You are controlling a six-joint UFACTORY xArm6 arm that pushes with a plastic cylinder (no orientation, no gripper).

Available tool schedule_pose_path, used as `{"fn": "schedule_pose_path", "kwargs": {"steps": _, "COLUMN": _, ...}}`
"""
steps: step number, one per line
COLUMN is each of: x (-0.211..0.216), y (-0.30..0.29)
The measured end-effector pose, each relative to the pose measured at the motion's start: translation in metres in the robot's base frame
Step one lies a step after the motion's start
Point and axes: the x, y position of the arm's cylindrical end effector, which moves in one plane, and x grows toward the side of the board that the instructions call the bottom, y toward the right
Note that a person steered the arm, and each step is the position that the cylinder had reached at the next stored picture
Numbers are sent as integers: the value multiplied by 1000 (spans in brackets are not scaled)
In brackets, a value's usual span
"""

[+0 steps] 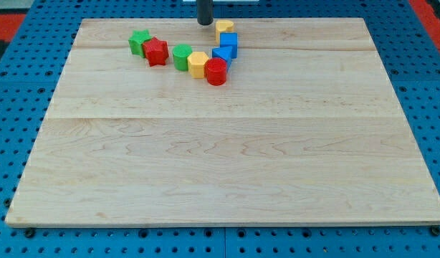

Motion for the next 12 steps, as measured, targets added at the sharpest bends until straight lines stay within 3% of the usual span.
{"fn": "schedule_pose_path", "kwargs": {"steps": 2, "x": 37, "y": 34}}
{"fn": "schedule_pose_path", "kwargs": {"steps": 4, "x": 28, "y": 224}}
{"fn": "schedule_pose_path", "kwargs": {"steps": 5, "x": 69, "y": 145}}
{"fn": "schedule_pose_path", "kwargs": {"steps": 6, "x": 148, "y": 219}}
{"fn": "schedule_pose_path", "kwargs": {"steps": 7, "x": 118, "y": 313}}
{"fn": "schedule_pose_path", "kwargs": {"steps": 8, "x": 80, "y": 217}}
{"fn": "schedule_pose_path", "kwargs": {"steps": 12, "x": 133, "y": 209}}
